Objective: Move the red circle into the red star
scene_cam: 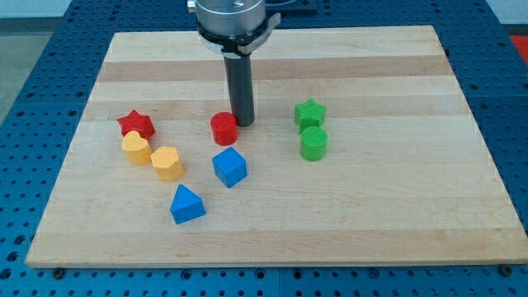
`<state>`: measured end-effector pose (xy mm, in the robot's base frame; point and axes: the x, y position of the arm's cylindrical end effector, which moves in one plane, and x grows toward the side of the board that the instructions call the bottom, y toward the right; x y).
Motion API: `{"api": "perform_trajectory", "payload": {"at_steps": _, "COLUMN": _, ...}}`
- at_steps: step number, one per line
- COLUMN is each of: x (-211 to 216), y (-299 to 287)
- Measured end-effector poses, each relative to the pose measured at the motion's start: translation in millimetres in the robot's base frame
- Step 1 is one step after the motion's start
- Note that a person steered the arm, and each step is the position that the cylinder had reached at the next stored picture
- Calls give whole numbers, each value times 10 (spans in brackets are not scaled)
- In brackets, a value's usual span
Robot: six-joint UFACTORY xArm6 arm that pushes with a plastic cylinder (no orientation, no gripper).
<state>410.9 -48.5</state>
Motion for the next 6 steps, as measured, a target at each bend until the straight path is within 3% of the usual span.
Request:
{"api": "perform_trajectory", "payload": {"at_steps": 1, "x": 0, "y": 483}}
{"api": "perform_trajectory", "payload": {"at_steps": 2, "x": 192, "y": 506}}
{"api": "perform_trajectory", "payload": {"at_steps": 6, "x": 244, "y": 17}}
